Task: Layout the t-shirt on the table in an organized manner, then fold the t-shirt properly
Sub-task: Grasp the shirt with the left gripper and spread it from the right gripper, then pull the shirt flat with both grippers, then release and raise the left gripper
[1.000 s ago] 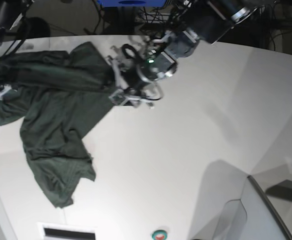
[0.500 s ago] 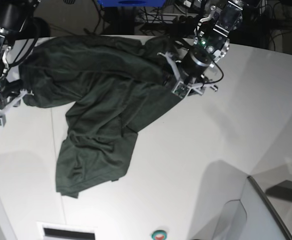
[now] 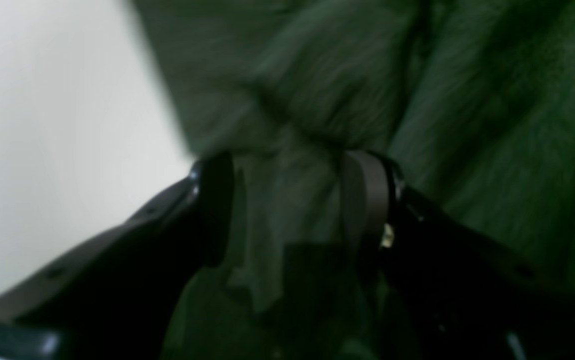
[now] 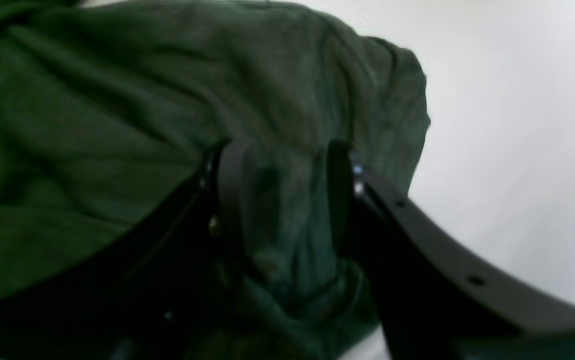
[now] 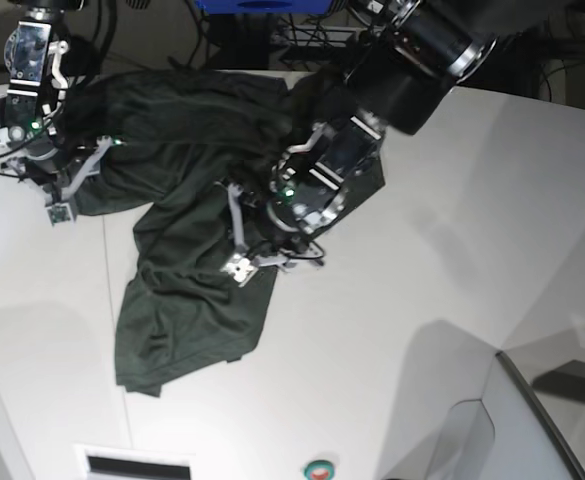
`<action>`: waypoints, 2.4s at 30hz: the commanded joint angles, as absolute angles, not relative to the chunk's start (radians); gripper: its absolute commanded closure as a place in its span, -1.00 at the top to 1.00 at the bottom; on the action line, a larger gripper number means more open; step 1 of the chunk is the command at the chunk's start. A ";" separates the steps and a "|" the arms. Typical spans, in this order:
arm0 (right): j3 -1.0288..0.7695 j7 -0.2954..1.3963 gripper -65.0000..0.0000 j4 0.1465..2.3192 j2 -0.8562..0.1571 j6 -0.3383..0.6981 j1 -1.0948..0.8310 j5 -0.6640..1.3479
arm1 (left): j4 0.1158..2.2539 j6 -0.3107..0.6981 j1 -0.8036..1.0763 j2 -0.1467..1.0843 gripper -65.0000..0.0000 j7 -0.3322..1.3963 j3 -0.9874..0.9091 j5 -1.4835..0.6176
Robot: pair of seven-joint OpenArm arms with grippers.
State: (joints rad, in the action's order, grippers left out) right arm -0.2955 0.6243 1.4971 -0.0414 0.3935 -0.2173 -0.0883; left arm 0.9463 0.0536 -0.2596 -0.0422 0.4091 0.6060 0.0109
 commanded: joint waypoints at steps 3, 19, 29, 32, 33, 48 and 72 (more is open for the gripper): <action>-0.377 0.608 -0.70 1.389 -0.062 0.387 -0.136 -0.084 | 0.903 0.051 -0.300 -0.050 -0.02 0.401 0.605 0.010; -0.469 0.553 -0.95 0.886 -0.288 0.196 0.216 -0.084 | 0.911 -0.045 -0.278 0.050 -0.02 0.403 0.604 0.008; -0.469 0.521 -0.95 0.877 -0.346 0.268 0.271 -0.082 | 1.069 -0.104 -0.206 0.131 -0.02 0.406 0.389 0.007; -0.470 0.545 -0.95 1.049 -0.306 0.378 0.189 -0.082 | 1.234 -0.104 -0.142 0.160 -0.02 0.407 0.283 0.008; -0.478 0.561 -0.95 1.132 -0.283 0.398 0.153 -0.082 | 1.291 -0.104 -0.114 0.171 -0.02 0.407 0.251 0.007; -0.478 0.624 -0.13 1.560 -0.133 0.403 -0.064 -0.093 | 1.615 -0.102 0.222 0.294 -0.02 0.407 0.013 0.001; -0.476 0.519 -0.95 0.937 -0.223 0.403 0.213 -0.248 | 1.722 0.177 0.475 0.223 -1.00 0.401 -0.394 -0.001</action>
State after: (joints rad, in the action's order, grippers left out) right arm -0.4744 0.5194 0.9237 -0.2131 0.4026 0.1936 -0.2535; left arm 1.7058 0.1829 0.4736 0.2123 0.4225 -0.3889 -0.0010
